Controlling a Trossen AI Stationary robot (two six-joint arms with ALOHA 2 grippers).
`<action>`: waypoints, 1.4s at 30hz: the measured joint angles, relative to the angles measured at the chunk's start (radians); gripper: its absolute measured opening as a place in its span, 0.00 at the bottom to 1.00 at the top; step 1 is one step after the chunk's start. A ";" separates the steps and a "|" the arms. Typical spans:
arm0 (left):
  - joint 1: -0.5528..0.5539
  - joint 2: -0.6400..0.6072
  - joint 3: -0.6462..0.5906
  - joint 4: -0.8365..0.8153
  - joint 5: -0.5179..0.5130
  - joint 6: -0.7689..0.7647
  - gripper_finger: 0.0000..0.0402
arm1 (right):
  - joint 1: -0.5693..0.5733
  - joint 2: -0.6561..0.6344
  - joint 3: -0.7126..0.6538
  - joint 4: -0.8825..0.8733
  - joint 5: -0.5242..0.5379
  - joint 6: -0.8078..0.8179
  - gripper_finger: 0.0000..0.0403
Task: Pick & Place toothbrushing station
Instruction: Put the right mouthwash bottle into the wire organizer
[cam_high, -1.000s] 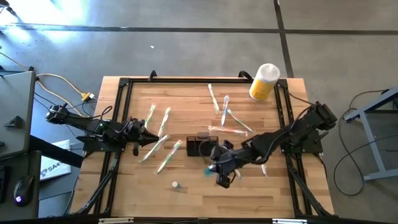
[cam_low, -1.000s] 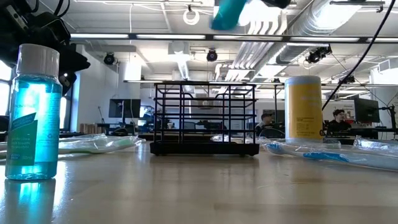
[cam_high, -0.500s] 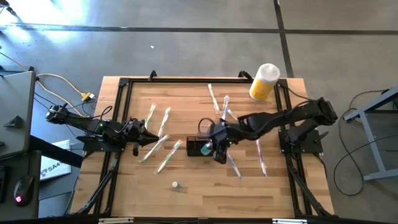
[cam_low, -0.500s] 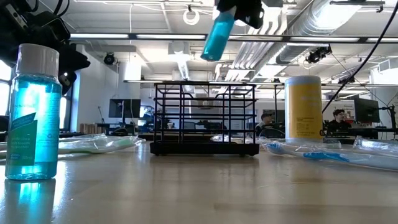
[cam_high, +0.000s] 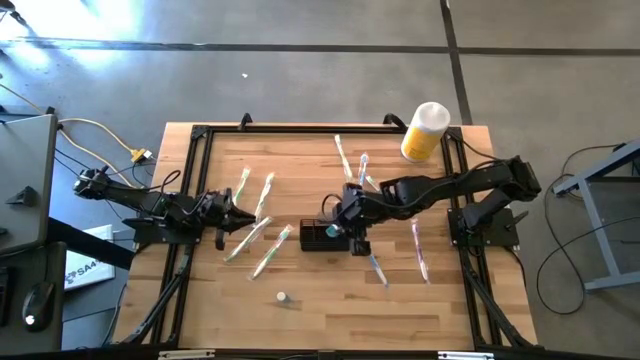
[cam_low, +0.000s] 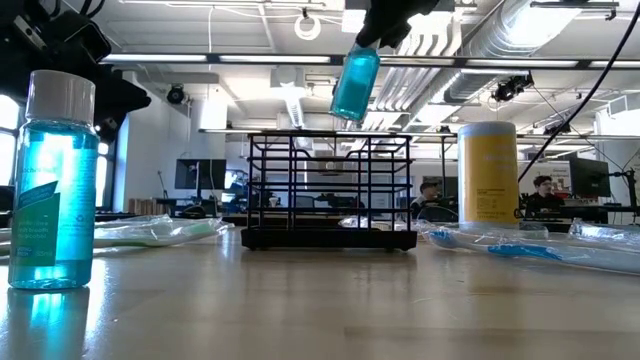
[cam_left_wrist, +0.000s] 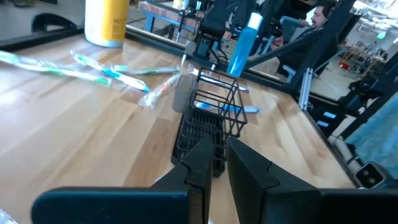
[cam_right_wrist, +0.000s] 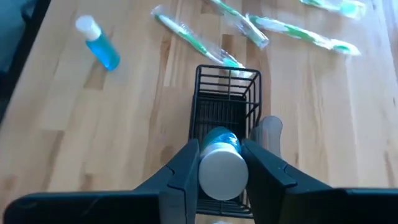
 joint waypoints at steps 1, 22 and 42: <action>0.000 0.000 0.000 0.000 -0.001 0.006 0.12 | 0.000 0.000 0.000 0.001 0.000 -0.026 0.22; 0.000 0.000 0.000 0.000 -0.002 0.021 0.12 | -0.019 0.058 0.001 0.075 -0.050 -0.237 0.22; 0.000 0.000 0.001 -0.002 -0.001 0.021 0.12 | -0.060 0.146 0.000 0.036 -0.049 -0.194 0.22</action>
